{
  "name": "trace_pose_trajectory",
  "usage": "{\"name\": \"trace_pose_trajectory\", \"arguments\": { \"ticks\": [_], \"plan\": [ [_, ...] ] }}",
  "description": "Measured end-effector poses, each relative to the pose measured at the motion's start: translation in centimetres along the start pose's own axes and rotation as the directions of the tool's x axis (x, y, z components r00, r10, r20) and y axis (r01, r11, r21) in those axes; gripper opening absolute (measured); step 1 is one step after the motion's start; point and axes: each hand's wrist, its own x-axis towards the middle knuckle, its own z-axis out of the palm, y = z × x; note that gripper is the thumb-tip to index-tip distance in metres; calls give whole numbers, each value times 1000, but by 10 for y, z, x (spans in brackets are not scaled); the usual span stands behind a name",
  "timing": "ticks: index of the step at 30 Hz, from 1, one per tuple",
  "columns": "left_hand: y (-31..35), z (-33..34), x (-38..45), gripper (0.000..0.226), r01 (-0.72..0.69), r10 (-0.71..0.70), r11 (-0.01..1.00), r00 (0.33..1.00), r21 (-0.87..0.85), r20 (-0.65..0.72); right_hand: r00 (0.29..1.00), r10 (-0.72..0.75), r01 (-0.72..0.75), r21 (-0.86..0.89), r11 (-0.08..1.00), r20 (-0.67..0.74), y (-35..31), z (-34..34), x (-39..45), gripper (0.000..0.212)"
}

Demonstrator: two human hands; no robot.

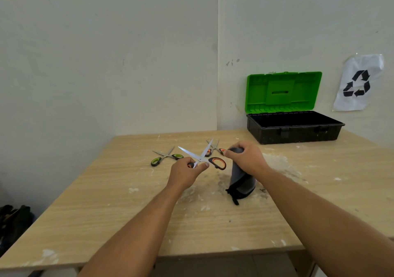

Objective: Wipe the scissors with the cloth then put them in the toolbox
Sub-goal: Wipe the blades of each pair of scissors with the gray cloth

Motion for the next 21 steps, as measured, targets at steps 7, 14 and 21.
{"name": "trace_pose_trajectory", "arguments": {
  "ticks": [7, 14, 21],
  "plan": [
    [3, 5, 4, 53, -13, 12, 999, 1000, -42, -22, 952, 89, -95, 8, 995, 292, -6, 6, -4, 30],
    [2, 4, 1, 54, -33, 34, 998, 999, -55, 14, 941, 67, -78, 21, 997, 331, -9, 7, -9, 8],
    [1, 2, 1, 48, -56, 56, 998, 998, -8, 43, 989, -126, 118, 105, 987, 73, -6, 7, -13, 13]
  ]
}}
